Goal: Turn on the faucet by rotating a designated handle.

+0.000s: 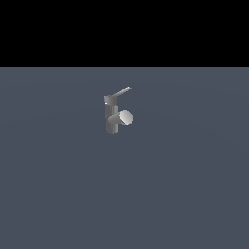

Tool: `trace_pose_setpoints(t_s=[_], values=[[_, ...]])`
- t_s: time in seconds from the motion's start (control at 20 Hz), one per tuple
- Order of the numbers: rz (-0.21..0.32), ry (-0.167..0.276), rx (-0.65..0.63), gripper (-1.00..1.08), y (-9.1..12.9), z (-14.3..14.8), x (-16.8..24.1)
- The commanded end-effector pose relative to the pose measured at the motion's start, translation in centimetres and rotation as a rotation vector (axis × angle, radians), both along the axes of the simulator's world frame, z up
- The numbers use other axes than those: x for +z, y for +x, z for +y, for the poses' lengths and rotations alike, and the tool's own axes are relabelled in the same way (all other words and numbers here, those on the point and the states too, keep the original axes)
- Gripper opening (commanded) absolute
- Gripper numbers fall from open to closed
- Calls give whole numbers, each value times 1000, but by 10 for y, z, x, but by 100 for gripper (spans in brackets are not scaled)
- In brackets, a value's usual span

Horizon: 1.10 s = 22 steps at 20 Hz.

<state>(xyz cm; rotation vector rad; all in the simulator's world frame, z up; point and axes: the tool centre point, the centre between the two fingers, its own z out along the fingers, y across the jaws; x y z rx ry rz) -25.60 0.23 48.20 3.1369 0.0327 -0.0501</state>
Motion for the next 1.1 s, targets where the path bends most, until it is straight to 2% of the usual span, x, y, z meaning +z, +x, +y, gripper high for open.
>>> trace_pose_setpoints(t_s=[0.0,0.45,0.75,1.05], values=[[0,0,0,-100,0,0,0],[-34,45,-22,-100,4,-8,5],[-32,40,-34,-100,9,-8,5],[-32,31,-87,-100,28,-9,6]])
